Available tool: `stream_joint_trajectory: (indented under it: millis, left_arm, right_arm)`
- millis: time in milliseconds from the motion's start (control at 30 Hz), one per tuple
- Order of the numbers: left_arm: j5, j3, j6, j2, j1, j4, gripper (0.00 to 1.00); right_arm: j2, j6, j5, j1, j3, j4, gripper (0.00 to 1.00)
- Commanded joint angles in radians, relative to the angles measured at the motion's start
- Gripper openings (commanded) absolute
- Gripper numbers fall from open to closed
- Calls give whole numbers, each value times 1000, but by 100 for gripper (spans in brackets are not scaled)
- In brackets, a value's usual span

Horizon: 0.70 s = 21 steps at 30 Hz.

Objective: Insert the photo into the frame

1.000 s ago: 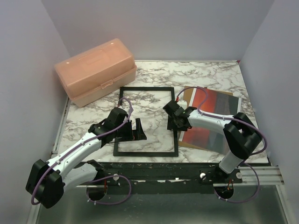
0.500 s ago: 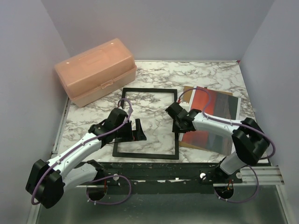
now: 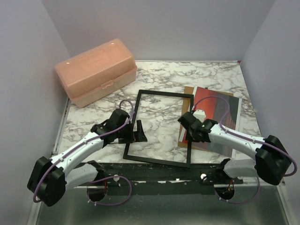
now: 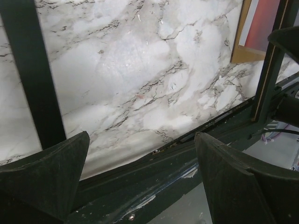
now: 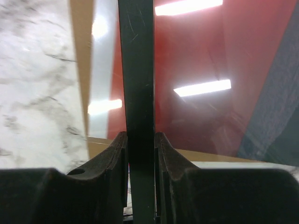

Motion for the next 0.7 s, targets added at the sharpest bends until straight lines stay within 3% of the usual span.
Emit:
stream_joint_trajectory:
  millis: [0, 67, 133, 200, 433, 667]
  left_arm:
    - [39, 28, -4, 17, -10, 51, 99]
    - [44, 27, -14, 24, -17, 72, 99]
    - [48, 31, -22, 36, -26, 82, 99]
    - [50, 39, -24, 48, -37, 76, 99]
    - [47, 42, -32, 51, -65, 78, 98]
    - [70, 64, -30, 76, -86, 85, 99]
  right_arm:
    - [-35, 89, 25, 8, -47, 4, 5]
    - [-36, 88, 10, 7, -63, 23, 8]
    - [-37, 89, -2, 7, -79, 44, 28]
    - [-40, 89, -19, 7, -91, 60, 40]
    - [-20, 94, -101, 7, -119, 115, 53]
    - [19, 73, -239, 8, -138, 273, 55]
